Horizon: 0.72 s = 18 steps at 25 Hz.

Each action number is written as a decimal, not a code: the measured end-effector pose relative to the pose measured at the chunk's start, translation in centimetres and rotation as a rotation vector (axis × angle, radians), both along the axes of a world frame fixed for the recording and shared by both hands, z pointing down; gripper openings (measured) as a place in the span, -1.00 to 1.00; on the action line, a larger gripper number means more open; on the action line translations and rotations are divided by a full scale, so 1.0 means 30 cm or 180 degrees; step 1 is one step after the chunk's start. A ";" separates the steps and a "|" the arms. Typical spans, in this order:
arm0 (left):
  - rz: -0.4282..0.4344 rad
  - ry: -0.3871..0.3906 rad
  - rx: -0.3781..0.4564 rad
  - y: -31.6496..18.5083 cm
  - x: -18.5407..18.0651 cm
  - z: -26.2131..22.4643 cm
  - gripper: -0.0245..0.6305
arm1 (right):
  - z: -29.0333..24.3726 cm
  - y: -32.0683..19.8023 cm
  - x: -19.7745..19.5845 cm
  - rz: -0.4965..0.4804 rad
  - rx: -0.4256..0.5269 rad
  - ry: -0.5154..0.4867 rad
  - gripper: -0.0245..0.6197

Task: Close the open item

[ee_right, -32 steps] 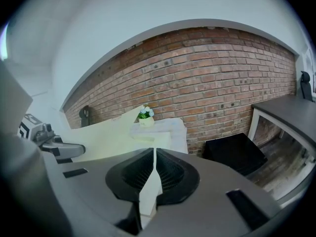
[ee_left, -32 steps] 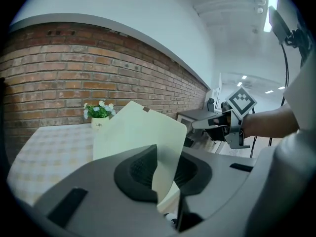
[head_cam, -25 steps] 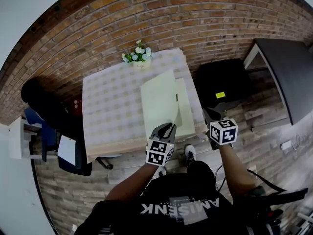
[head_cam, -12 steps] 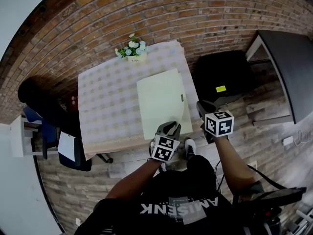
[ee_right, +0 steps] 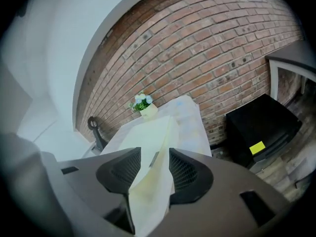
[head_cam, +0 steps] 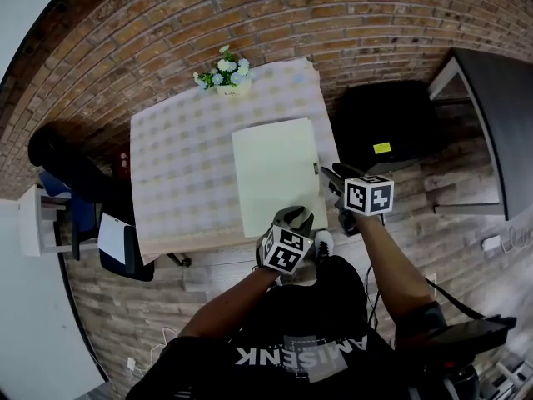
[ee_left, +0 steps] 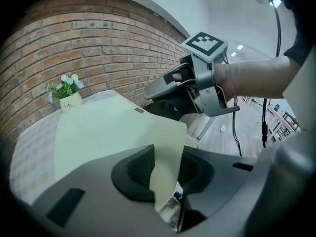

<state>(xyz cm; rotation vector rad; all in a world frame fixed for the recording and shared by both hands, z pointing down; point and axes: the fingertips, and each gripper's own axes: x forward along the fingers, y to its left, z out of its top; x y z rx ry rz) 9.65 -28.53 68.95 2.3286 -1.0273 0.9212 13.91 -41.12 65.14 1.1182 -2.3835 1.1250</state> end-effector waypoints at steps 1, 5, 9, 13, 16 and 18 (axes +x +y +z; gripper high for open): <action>0.0009 -0.0010 -0.0015 -0.002 0.002 0.005 -0.64 | 0.012 -0.010 -0.008 -0.0030 -0.0021 -0.0003 -0.28; 0.0002 -0.0004 -0.0055 -0.004 0.004 0.014 -0.63 | 0.066 -0.035 -0.046 -0.0166 -0.0123 -0.0002 -0.25; 0.0036 -0.0027 -0.0070 -0.001 0.005 0.022 -0.61 | 0.115 -0.047 -0.073 -0.0271 -0.0189 0.0067 -0.24; 0.0062 -0.0018 -0.0090 0.000 0.005 0.020 -0.60 | 0.157 -0.042 -0.091 -0.0324 -0.0269 0.0047 -0.23; 0.0092 0.0005 -0.0151 0.002 0.009 0.021 -0.57 | 0.191 -0.041 -0.064 -0.0255 -0.0371 0.0112 -0.21; 0.0188 0.0028 -0.0187 0.014 0.022 0.020 -0.48 | 0.213 -0.043 -0.048 -0.0227 -0.0422 0.0179 -0.16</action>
